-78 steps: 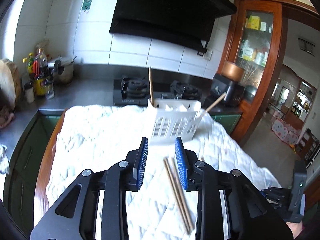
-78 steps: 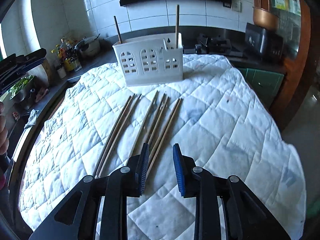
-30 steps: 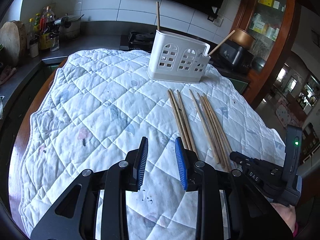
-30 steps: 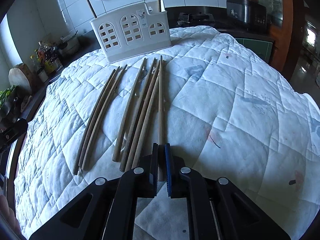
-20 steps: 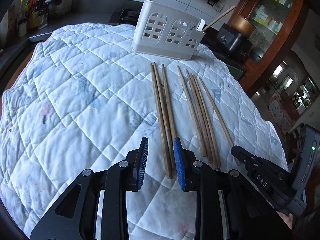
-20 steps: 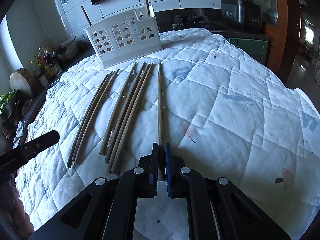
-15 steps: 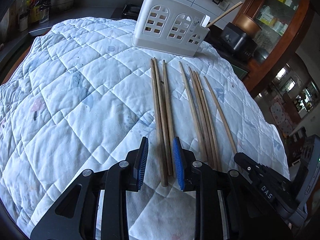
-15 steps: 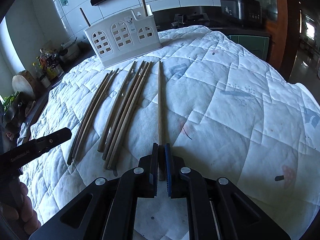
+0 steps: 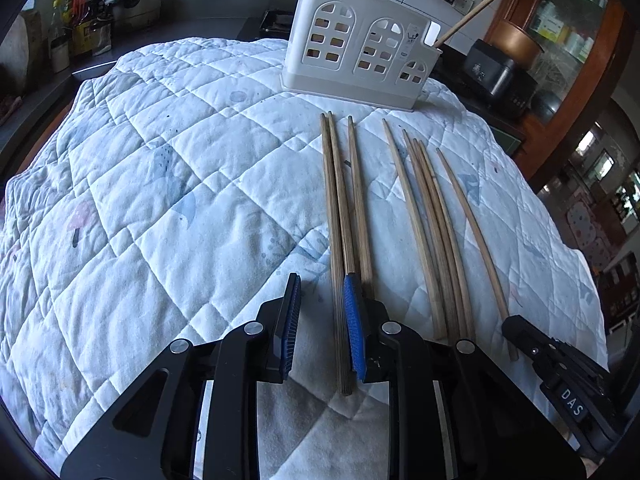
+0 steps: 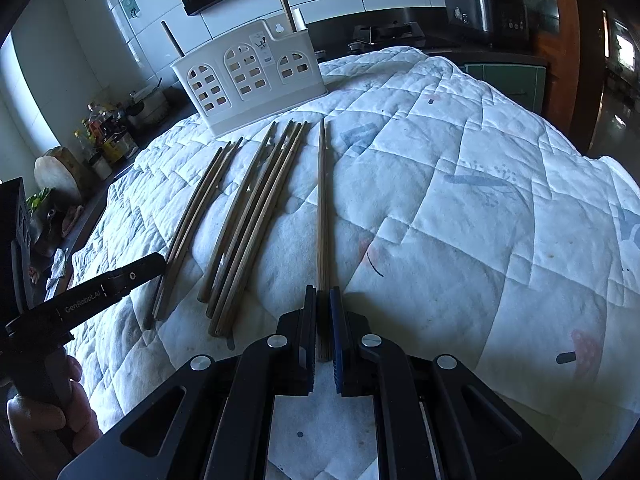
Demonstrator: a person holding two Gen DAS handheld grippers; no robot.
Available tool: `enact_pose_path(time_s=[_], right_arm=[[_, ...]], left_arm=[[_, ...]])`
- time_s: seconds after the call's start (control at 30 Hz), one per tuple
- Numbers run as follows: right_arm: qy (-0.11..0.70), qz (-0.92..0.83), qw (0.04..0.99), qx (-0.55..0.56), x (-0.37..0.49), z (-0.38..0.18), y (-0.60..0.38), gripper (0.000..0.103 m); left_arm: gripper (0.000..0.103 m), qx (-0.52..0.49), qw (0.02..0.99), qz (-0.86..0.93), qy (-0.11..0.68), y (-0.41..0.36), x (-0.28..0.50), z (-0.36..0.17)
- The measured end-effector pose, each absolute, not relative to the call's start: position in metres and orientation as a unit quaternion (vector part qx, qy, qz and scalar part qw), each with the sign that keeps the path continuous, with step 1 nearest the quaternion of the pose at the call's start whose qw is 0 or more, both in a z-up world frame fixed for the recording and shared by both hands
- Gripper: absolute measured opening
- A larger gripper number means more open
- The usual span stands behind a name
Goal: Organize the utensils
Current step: 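Close the left tool on a chopstick while the right tool grasps another chopstick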
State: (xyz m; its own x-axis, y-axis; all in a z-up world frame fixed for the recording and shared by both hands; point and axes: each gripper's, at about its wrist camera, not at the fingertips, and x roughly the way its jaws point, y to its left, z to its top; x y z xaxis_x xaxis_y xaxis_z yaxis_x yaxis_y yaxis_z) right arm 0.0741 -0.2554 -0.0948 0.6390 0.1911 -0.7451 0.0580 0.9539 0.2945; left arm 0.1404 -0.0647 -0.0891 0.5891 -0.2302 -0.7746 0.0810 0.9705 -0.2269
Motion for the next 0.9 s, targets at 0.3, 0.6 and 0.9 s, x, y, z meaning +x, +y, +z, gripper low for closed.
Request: enact_pose_path(time_s=[0.3,0.6,0.9], right_arm=[[0.423,0.036,0.894,0.144,0.073,-0.095,-0.255,0.007],[0.424,0.038,0.893,0.145,0.073,-0.095,-0.256,0.007],[0.424,0.04,0.892,0.149,0.072,-0.096,-0.258,0.007]], left_arm=[[0.022,-0.021,0.902,-0.054,0.428,-0.086,0.134,-0.086],[0.022,-0.055,0.898,-0.066,0.431,-0.076,0.137,-0.088],[0.021,-0.04,0.899,-0.08,0.429,-0.087,0.134,-0.092]])
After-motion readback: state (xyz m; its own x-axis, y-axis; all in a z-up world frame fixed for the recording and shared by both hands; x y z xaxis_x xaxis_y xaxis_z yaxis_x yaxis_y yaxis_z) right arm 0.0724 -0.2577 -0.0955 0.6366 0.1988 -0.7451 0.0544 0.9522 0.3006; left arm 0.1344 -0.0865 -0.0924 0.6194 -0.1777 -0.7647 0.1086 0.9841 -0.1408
